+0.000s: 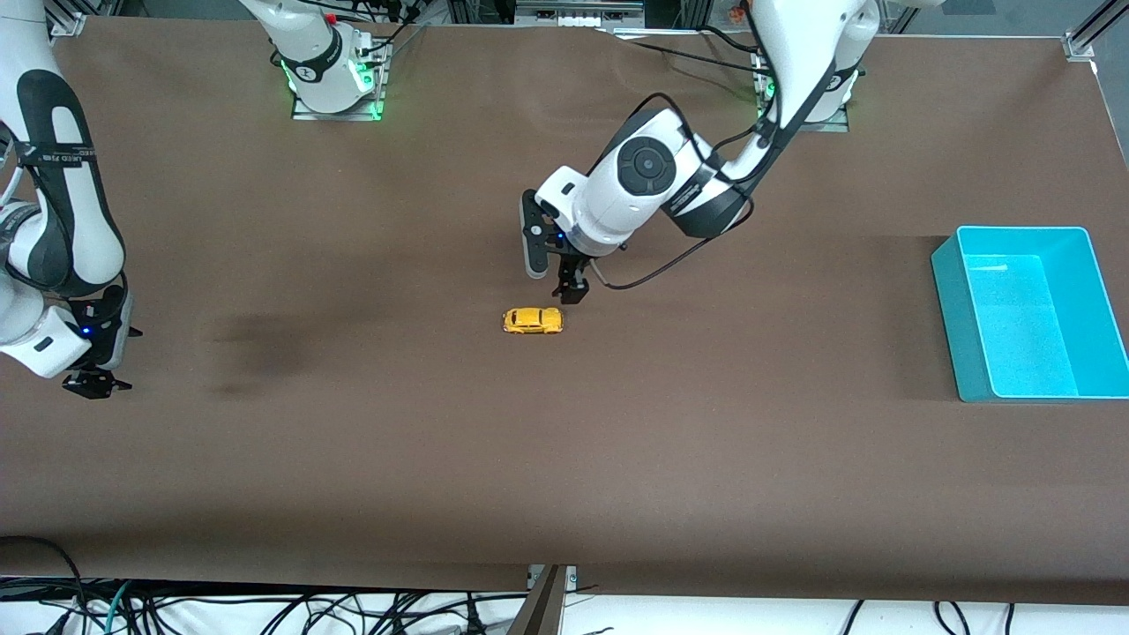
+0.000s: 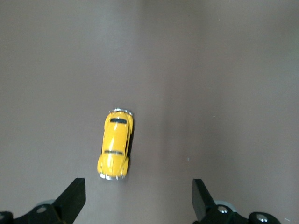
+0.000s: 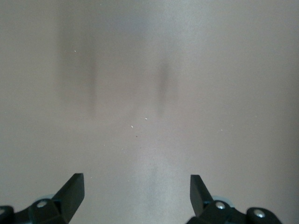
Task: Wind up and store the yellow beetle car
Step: 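Reach the left gripper over the yellow car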
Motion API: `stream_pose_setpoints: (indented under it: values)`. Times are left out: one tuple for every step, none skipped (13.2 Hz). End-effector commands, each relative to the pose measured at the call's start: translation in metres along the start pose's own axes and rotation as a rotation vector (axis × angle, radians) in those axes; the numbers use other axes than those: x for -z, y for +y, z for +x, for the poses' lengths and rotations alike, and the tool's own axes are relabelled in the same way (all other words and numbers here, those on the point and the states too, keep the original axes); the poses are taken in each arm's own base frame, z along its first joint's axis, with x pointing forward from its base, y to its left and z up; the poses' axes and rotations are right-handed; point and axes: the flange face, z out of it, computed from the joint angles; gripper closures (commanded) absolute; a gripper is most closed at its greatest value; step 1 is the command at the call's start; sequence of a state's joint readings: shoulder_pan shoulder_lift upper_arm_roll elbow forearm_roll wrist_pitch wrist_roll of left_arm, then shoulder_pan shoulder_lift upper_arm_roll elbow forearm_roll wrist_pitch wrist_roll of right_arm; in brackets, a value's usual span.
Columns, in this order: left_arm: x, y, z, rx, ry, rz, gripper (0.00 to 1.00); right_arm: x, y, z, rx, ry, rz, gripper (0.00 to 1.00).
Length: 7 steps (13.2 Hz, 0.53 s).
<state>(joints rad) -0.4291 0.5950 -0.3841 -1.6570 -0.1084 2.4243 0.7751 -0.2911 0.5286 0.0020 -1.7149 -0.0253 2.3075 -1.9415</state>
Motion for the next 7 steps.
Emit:
stream_pose_setpoints:
  values:
    - [-0.018,-0.003,0.004,-0.083,-0.001,0.048,0.00,0.003,0.005,0.000,-0.006,0.013,0.001,0.00]
    - [-0.015,-0.005,0.005,-0.090,-0.003,0.056,0.00,0.003,0.005,-0.001,-0.006,0.013,0.001,0.00]
    - [-0.019,-0.006,0.002,-0.096,-0.010,0.057,0.00,0.003,0.005,-0.001,-0.005,0.013,-0.001,0.00]
    - [-0.048,-0.007,-0.007,-0.097,-0.025,0.047,0.00,0.003,0.005,-0.001,-0.005,0.013,-0.001,0.00]
    - [-0.058,-0.006,-0.003,-0.117,0.011,0.099,0.00,0.005,0.007,-0.002,-0.006,0.010,-0.004,0.00]
    - [-0.069,-0.010,-0.008,-0.115,0.018,0.116,0.00,0.006,0.007,-0.002,-0.006,0.010,-0.006,0.00]
    - [-0.086,-0.009,-0.013,-0.107,0.010,0.101,0.00,0.006,0.007,-0.002,-0.007,0.011,-0.006,0.00]
